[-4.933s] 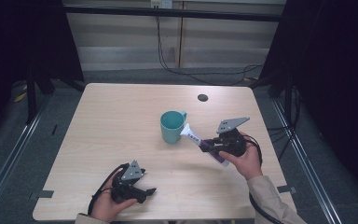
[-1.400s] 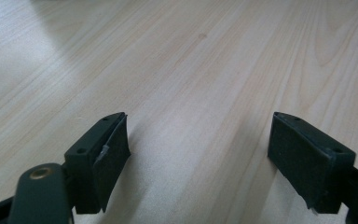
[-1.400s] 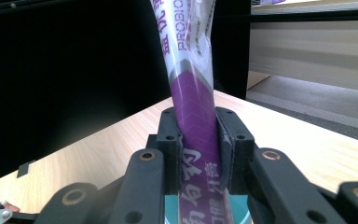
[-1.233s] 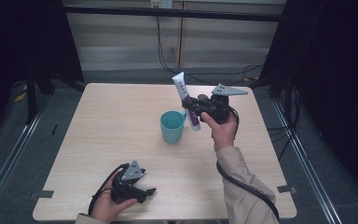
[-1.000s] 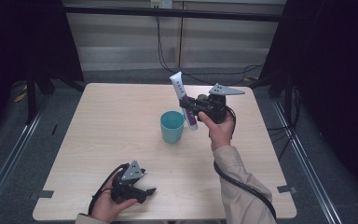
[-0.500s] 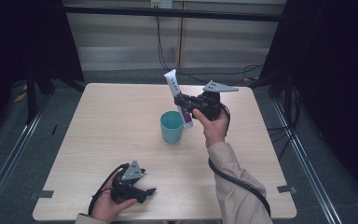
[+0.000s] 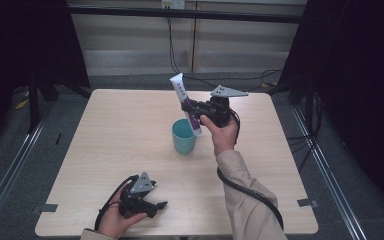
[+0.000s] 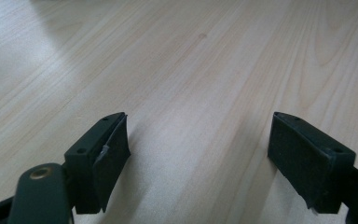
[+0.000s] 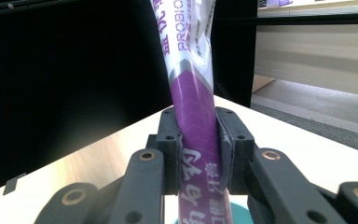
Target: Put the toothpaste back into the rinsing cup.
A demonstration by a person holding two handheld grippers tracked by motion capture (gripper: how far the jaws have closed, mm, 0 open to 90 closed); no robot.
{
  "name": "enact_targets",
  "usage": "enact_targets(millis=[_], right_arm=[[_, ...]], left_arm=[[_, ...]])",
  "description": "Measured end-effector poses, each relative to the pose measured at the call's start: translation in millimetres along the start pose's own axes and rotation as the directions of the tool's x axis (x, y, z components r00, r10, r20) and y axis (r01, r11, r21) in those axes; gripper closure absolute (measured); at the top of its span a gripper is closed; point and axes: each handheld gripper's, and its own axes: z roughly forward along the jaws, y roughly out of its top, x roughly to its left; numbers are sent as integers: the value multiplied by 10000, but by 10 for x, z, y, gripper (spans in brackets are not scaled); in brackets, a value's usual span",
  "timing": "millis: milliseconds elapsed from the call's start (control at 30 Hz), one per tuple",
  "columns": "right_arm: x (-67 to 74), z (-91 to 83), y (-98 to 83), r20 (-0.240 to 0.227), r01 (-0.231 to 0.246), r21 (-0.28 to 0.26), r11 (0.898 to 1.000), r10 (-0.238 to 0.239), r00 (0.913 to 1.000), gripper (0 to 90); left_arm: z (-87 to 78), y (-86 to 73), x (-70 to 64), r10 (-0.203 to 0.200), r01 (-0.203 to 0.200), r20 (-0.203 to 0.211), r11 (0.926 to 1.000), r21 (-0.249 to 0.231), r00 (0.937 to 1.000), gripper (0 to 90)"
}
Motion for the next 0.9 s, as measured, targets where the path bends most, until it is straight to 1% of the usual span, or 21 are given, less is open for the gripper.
enact_targets(millis=[133, 333, 500, 667, 900], right_arm=[[-11, 38, -1, 31, 52, 22, 10000, -52, 10000, 727], [-29, 82, -29, 30, -94, -25, 10000, 94, 10000, 726], [-35, 116, -46, 68, -63, 24, 10000, 63, 10000, 725], [-48, 140, -46, 77, -147, -82, 9999, 148, 9999, 724], [-47, 187, -48, 75, -146, -146, 9998, 147, 9999, 723]], left_arm=[[0, 0, 1, -2, 2, 33, 10000, 1, 10000, 201], [0, 0, 0, -3, 3, 3, 10000, -2, 10000, 201], [0, 0, 0, 1, -1, 6, 10000, 5, 10000, 201], [0, 0, 1, 7, -7, 17, 10000, 0, 10000, 201], [0, 0, 0, -2, 2, -4, 10000, 5, 10000, 201]])
